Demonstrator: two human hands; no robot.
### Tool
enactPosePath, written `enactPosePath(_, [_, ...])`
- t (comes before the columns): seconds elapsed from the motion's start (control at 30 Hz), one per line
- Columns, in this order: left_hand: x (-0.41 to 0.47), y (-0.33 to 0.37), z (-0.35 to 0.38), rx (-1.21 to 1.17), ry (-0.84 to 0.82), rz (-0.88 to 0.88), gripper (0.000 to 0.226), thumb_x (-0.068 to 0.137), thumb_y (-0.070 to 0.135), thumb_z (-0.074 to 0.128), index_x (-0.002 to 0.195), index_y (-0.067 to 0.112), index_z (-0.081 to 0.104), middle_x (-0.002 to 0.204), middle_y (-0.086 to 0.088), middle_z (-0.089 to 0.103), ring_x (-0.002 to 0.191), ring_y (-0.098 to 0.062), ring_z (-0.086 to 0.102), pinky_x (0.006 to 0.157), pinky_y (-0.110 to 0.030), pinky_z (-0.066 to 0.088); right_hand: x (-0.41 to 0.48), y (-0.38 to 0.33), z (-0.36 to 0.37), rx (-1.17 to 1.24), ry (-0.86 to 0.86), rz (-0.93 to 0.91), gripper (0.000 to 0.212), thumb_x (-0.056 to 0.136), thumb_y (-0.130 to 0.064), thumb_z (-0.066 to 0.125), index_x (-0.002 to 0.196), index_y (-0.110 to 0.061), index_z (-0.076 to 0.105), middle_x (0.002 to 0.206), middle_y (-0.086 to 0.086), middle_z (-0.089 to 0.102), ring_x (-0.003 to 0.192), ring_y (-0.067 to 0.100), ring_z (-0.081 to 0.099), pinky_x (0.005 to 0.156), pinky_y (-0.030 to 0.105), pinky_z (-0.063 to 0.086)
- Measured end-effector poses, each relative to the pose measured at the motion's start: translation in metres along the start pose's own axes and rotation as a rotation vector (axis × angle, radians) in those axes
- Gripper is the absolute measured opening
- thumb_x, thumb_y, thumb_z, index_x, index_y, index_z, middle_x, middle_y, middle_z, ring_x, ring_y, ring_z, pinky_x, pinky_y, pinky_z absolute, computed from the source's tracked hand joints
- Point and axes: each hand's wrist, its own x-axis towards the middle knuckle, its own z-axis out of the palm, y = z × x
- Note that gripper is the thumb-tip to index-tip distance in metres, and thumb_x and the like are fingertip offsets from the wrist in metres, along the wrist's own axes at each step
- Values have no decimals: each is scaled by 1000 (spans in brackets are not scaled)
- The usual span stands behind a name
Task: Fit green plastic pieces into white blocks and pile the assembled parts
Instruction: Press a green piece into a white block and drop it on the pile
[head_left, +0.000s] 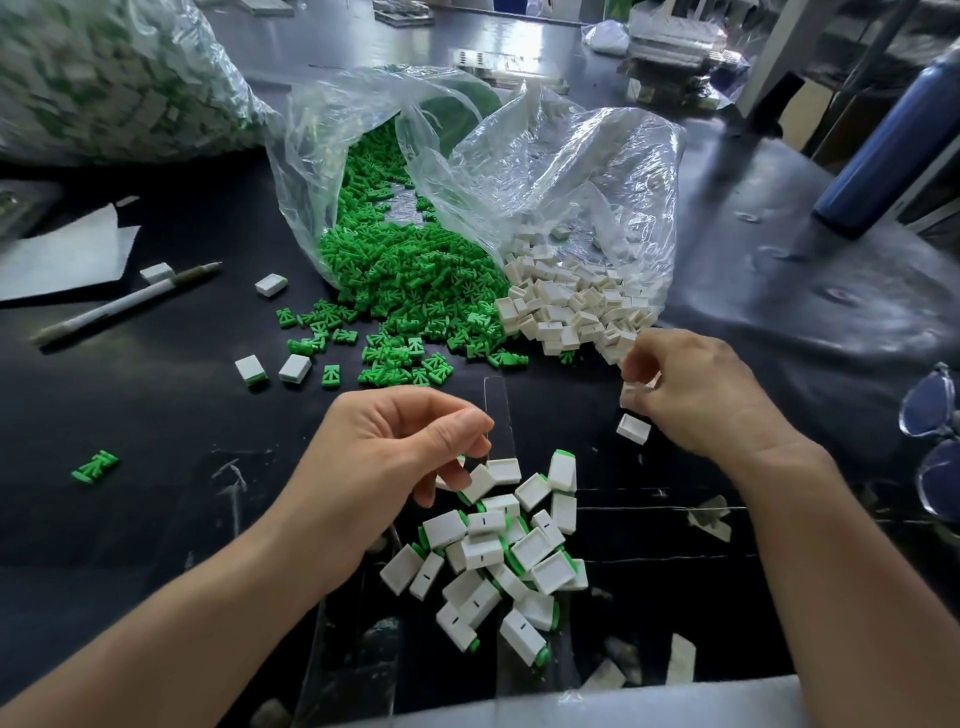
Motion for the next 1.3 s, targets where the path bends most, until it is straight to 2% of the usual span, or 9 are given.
enactPosePath(0.2, [3,-2,-1,43,58,-4,31,56,21,70,87,19,71,82,-4,73,60,-10,64,47,-16,47,-18,-33,2,592,-8,-232,24,77,-10,71,73,-29,57,72,-11,60,65,-1,56,62,8,43])
enactPosePath(0.37, [4,-4,0,55,30,-16,34,59,11,74,91,23,70,86,-2,72,63,-8,62,51,-16,49,-35,-58,17,779,-90,-411,18,76,-9,71,76,-24,61,71,-6,64,66,2,60,63,17,49])
enactPosePath(0.6, [5,-4,0,19,29,14,26,60,15,69,85,9,71,68,-5,72,56,-9,65,50,-16,50,-36,-63,24,761,-41,-411,12,86,-22,63,75,-24,65,65,1,64,61,17,59,59,36,51])
enactPosePath(0.7, [8,-6,0,8,75,19,12,66,7,70,77,11,71,64,-5,70,56,-11,65,50,-16,50,-32,-60,28,628,7,-369,12,88,-23,60,79,-18,67,62,-7,56,59,6,52,57,23,43])
enactPosePath(0.83, [8,-5,-1,-6,87,23,11,57,15,71,68,16,73,66,-6,71,58,-12,66,51,-17,51,-31,-65,39,320,-12,-404,24,92,-24,53,112,-18,65,103,0,60,99,14,51,85,24,37])
enactPosePath(1.0, [7,-4,-2,4,65,28,22,52,22,71,74,17,73,68,-4,71,60,-10,65,53,-16,51,-31,-70,45,80,-98,-518,23,95,-23,46,114,-17,58,108,3,48,104,20,42,79,26,32])
enactPosePath(1.13, [7,-6,-3,11,71,30,22,54,18,71,75,16,73,68,-2,71,59,-9,64,53,-16,51,-29,-69,39,140,-124,-474,5,91,-21,54,93,-20,50,86,-8,38,89,15,43,64,22,21])
enactPosePath(1.2, [8,-7,-3,3,82,32,21,53,18,72,74,17,73,68,-1,71,58,-8,64,53,-17,51,-29,-68,39,210,-131,-452,13,88,-20,59,89,-22,47,83,-10,43,84,15,47,66,24,27])
enactPosePath(1.3, [8,-6,-4,10,83,29,17,55,17,72,72,18,73,65,-1,70,57,-8,62,53,-17,51,-30,-64,35,357,-73,-398,14,86,-17,61,100,-20,63,83,-10,51,80,8,48,73,21,37])
